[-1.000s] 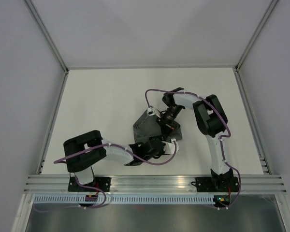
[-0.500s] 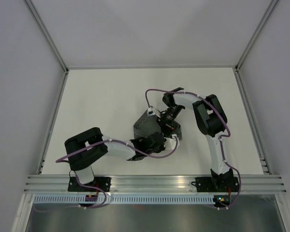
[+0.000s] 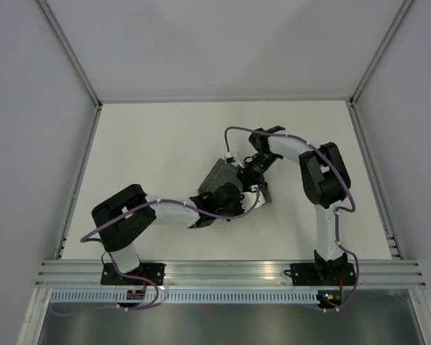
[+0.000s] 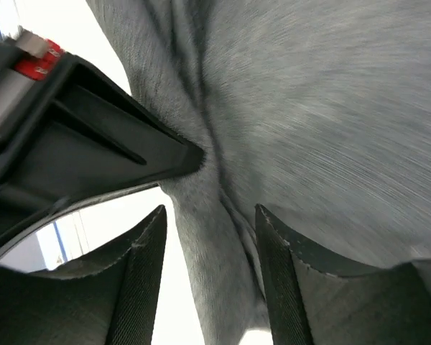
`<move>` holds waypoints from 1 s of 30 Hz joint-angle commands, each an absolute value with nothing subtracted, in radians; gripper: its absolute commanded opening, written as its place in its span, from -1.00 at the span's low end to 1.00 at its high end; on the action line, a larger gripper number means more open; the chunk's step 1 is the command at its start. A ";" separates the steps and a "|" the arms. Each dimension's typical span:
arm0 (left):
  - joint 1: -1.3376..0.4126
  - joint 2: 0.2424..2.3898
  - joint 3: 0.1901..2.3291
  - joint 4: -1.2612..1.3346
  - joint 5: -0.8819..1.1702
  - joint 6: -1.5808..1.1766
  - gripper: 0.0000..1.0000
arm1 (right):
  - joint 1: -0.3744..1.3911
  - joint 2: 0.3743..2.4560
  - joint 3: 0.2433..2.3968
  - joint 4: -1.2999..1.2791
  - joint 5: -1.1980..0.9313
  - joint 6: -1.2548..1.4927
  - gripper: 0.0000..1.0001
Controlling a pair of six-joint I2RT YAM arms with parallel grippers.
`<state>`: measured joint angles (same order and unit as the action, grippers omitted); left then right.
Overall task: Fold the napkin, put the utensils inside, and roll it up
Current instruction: Roll the napkin with the utensil
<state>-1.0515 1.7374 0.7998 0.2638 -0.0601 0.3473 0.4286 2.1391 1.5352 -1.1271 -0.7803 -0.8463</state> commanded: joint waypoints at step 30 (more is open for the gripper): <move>-0.801 1.957 0.930 -0.054 0.661 -0.064 -0.95 | 0.401 1.165 0.678 -0.344 -0.597 -0.885 0.25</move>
